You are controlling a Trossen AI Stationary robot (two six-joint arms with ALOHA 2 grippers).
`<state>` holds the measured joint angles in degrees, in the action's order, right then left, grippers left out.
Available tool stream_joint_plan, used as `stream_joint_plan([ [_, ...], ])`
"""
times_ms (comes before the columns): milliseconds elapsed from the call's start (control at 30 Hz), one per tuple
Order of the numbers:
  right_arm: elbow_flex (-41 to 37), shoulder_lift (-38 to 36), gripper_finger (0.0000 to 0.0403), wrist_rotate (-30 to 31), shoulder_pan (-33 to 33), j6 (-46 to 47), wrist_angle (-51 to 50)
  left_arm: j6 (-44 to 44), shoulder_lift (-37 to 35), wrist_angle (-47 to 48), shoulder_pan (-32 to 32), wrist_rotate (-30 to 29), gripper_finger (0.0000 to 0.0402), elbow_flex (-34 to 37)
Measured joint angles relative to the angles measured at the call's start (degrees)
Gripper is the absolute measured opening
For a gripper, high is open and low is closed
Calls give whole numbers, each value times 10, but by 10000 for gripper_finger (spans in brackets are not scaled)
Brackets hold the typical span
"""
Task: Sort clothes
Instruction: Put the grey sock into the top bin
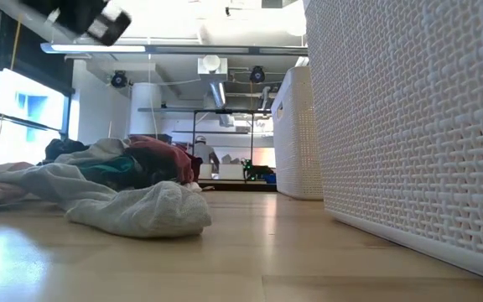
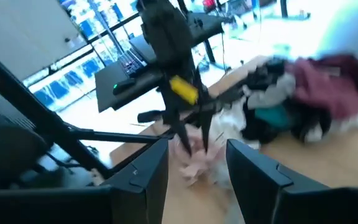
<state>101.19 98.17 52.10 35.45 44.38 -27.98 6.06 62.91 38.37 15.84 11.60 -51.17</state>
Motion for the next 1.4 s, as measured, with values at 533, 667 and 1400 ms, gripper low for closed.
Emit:
stream_joint_plan([
  [533, 0, 0, 149, -86, -80, -34, 3, -55, 41, -445, 9, -74, 124, 308],
  [667, 0, 0, 149, -90, -79, -33, -2, -66, 80, -523, 6, -111, 145, 328],
  [1400, 0, -71, 149, 7, -44, -59, -18, -200, 239, -451, 6, -145, 14, 219],
])
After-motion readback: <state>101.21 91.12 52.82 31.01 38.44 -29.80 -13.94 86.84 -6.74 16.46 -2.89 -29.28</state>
